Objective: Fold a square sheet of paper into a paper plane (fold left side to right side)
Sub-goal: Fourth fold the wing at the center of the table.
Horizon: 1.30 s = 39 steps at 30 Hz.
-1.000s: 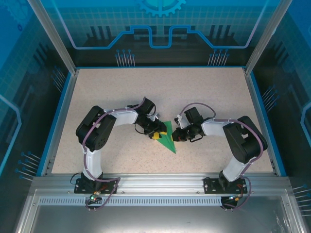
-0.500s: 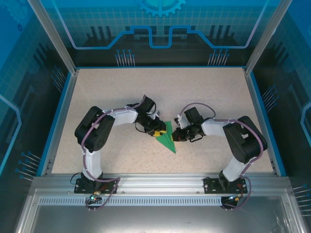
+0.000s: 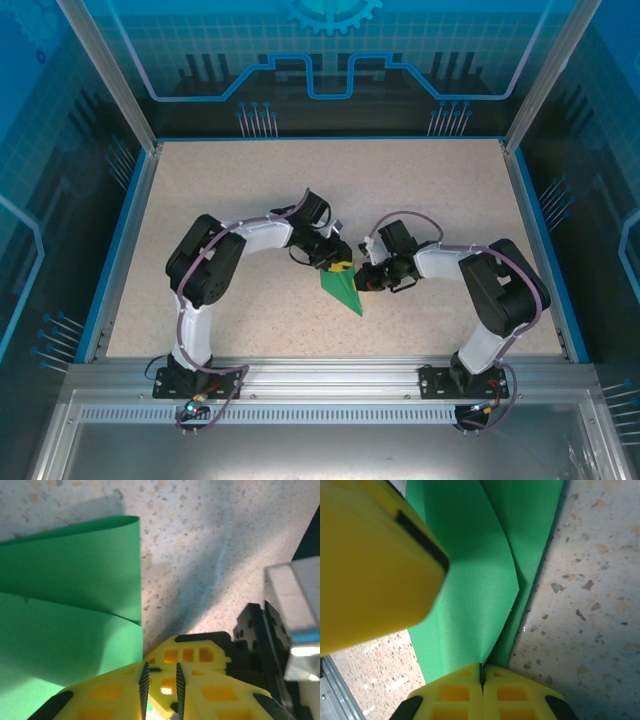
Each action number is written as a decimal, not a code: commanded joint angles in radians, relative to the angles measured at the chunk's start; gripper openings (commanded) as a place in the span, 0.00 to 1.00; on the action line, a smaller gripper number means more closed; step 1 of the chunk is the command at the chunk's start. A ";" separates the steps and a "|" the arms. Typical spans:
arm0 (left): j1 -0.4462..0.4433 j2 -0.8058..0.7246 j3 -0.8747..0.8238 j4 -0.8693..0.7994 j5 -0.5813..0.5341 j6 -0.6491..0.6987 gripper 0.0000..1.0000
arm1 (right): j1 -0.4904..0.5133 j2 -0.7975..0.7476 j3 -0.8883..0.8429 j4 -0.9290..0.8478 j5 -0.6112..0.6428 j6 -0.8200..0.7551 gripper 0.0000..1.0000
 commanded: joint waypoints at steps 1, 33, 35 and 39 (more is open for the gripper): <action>-0.004 0.031 0.018 -0.042 -0.011 0.031 0.24 | 0.011 0.028 0.000 -0.091 0.064 -0.017 0.02; -0.004 0.067 -0.073 -0.070 -0.101 0.066 0.23 | 0.042 -0.123 0.003 -0.133 -0.138 0.048 0.18; -0.005 0.066 -0.071 -0.071 -0.101 0.066 0.23 | 0.046 -0.099 0.004 -0.124 -0.145 0.052 0.18; -0.004 0.067 -0.069 -0.071 -0.102 0.069 0.23 | 0.057 -0.054 0.014 -0.134 -0.147 0.047 0.17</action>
